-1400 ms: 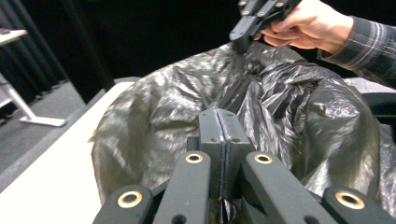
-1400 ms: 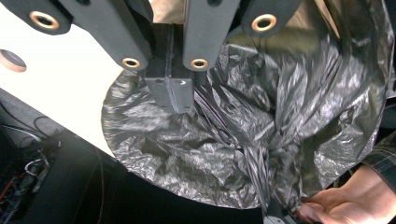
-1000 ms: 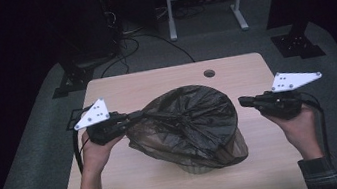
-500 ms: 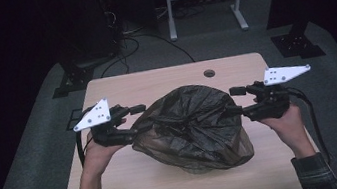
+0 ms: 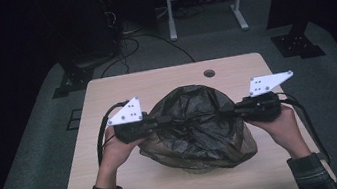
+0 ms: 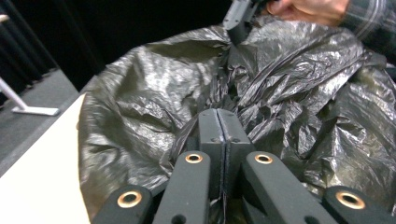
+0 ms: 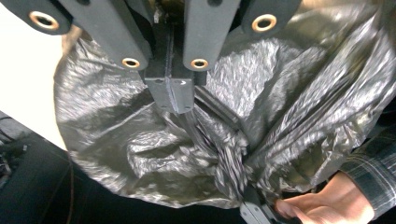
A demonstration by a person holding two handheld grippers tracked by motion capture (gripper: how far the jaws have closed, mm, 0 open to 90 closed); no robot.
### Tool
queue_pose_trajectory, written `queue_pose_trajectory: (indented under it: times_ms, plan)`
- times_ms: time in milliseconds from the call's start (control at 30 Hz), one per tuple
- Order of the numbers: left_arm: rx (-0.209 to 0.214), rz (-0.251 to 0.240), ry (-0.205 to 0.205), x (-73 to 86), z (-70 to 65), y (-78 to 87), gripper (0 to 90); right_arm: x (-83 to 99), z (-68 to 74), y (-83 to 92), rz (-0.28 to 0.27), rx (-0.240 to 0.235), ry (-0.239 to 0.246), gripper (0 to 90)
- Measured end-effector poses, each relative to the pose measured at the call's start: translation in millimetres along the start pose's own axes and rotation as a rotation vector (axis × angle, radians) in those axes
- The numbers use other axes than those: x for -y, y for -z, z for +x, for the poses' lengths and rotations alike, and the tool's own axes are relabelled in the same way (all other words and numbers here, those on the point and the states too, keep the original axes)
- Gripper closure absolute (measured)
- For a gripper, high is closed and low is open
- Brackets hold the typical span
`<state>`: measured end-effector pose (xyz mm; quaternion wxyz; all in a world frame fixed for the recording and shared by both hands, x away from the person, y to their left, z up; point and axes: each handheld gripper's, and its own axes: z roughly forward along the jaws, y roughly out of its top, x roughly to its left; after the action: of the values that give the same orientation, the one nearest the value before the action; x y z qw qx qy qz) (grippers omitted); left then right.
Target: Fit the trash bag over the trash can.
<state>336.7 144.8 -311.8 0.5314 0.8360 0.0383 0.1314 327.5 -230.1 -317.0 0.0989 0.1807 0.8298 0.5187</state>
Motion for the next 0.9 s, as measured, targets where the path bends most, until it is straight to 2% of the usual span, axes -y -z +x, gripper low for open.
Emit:
queue_pose_trajectory:
  times_ms: [100, 233, 333, 367, 433, 467, 500, 533, 567, 600, 633, 700, 733, 800, 900]
  plan:
    - [-0.038, -0.036, 0.02, 5.5, 2.6, 12.3, 89.6, 3.4, -3.2, 11.4, -0.018, 0.025, -0.01, 90.0]
    - [-0.099, -0.046, 0.032, 14.5, 4.8, 25.0, 89.6, 11.0, -8.5, 29.5, -0.041, 0.074, -0.032, 90.0]
    - [-0.124, -0.06, 0.053, 22.4, 7.1, 31.4, 89.6, 18.9, -11.1, 41.0, -0.057, 0.103, -0.05, 90.0]
    - [-0.117, -0.069, 0.061, 25.1, 7.5, 32.4, 89.7, 21.7, -11.3, 43.6, -0.062, 0.111, -0.056, 90.0]
    - [-0.115, -0.085, 0.065, 28.5, 6.7, 31.9, 89.5, 26.9, -13.0, 45.2, -0.072, 0.09, -0.073, 90.0]
    - [-0.113, -0.092, 0.067, 29.2, 6.2, 31.0, 89.4, 27.6, -12.7, 44.2, -0.071, 0.095, -0.069, 89.9]
    - [-0.107, -0.109, 0.071, 29.5, 6.1, 30.2, 86.0, 27.6, -12.1, 43.2, -0.073, 0.099, -0.062, 84.5]
    - [-0.105, -0.123, 0.081, 29.2, 6.2, 29.3, 73.7, 26.6, -12.2, 42.4, -0.085, 0.097, -0.066, 68.1]
    - [-0.105, -0.123, 0.081, 29.2, 6.2, 29.3, 66.8, 26.6, -12.2, 42.4, -0.085, 0.097, -0.066, 68.1]
    - [-0.104, -0.141, 0.091, 27.5, 5.9, 28.4, 58.0, 19.9, -15.5, 40.8, -0.117, 0.102, -0.08, 56.6]
    - [-0.102, -0.148, 0.098, 27.2, 6.2, 28.2, 52.1, 17.2, -16.7, 39.9, -0.124, 0.112, -0.084, 52.2]
    - [-0.116, -0.165, 0.118, 26.8, 7.0, 27.9, 44.9, 10.5, -21.2, 36.2, -0.129, 0.12, -0.093, 51.9]
    - [-0.105, -0.174, 0.134, 27.2, 8.1, 28.0, 38.1, 7.3, -24.1, 33.4, -0.137, 0.127, -0.091, 50.6]
    - [-0.089, -0.182, 0.147, 28.1, 8.5, 27.9, 34.1, 1.9, -31.9, 26.9, -0.145, 0.118, -0.107, 47.2]
    - [-0.067, -0.188, 0.169, 30.4, 6.2, 26.9, 22.7, -2.4, -44.1, 16.1, -0.144, 0.124, -0.136, 46.2]
